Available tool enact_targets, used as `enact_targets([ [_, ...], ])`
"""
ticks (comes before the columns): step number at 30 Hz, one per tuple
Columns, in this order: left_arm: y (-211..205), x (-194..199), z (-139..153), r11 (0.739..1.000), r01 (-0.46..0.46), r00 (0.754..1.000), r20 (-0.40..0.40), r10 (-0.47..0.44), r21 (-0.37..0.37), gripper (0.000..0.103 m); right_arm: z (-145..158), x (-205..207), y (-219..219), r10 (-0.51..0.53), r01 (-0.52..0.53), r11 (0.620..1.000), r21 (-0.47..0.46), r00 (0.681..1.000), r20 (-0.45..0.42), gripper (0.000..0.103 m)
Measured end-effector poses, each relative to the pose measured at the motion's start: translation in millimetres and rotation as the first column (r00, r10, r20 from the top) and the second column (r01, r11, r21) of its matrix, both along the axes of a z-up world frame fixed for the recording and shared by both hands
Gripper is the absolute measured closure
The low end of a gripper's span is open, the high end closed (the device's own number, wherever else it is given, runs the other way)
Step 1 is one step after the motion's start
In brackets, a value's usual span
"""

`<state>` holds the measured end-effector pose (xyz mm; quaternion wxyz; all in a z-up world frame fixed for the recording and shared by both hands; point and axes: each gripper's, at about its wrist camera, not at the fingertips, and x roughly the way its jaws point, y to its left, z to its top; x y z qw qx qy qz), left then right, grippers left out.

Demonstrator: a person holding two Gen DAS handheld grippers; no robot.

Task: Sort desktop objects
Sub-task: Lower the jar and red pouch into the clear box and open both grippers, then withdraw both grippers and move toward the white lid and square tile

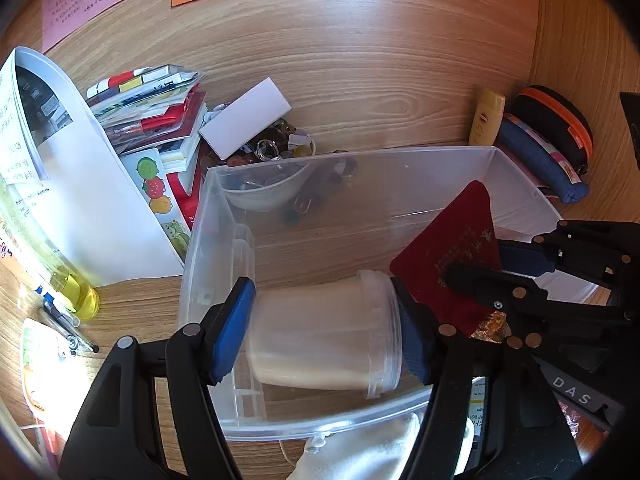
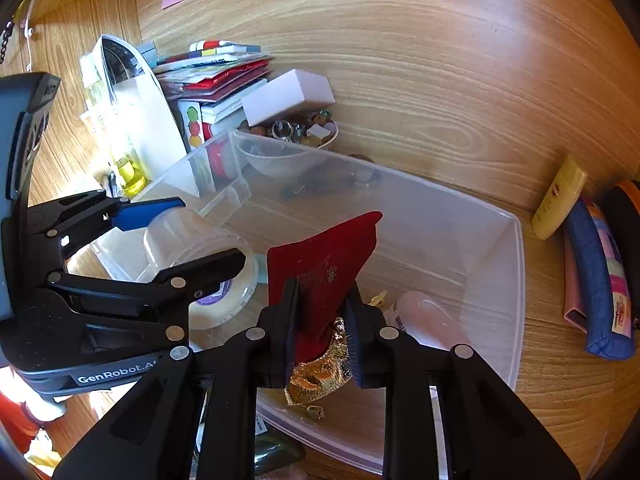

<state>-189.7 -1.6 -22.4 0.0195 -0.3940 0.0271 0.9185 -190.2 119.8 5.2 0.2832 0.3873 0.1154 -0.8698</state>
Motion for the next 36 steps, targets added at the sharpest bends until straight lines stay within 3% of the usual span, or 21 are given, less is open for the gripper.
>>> enact_targets([
  [15, -4.8, 2.3, 0.1, 0.999, -0.003, 1.0, 0.003, 0.003, 0.043, 0.037, 4.9, 6.7, 2.1, -0.022, 0.022, 1.0, 0.002, 0.998, -0.051, 0.077],
  [21, -10.2, 6.0, 5.2, 0.998, -0.015, 1.0, -0.004, 0.015, 0.06, 0.034, 9.6, 7.0, 5.3, -0.039, 0.039, 0.999, -0.009, 0.997, -0.069, 0.064],
  [23, -13.5, 6.8, 7.3, 0.997, -0.015, 1.0, -0.005, 0.015, 0.079, 0.034, 12.3, 7.7, 7.4, -0.046, 0.044, 0.999, -0.021, 0.996, -0.078, 0.048],
  [25, -16.7, 7.7, 9.2, 0.995, -0.01, 1.0, -0.003, 0.01, 0.097, 0.034, 15.4, 8.7, 9.4, -0.057, 0.054, 0.998, -0.028, 0.994, -0.096, 0.043],
  [30, -16.8, 9.6, 13.3, 0.995, -0.012, 1.0, -0.01, 0.013, 0.1, 0.033, 19.6, 8.4, 11.7, -0.065, 0.062, 0.997, -0.035, 0.992, -0.109, 0.037],
  [32, -18.0, 11.9, 16.1, 0.996, -0.03, 0.999, -0.024, 0.032, 0.085, 0.026, 21.0, 7.2, 13.7, -0.071, 0.066, 0.997, -0.045, 0.992, -0.108, 0.032],
  [36, -21.8, 15.8, 22.4, 0.995, -0.034, 0.998, -0.052, 0.039, 0.094, 0.024, 23.2, 5.6, 18.8, -0.083, 0.076, 0.994, -0.074, 0.991, -0.101, 0.025],
])
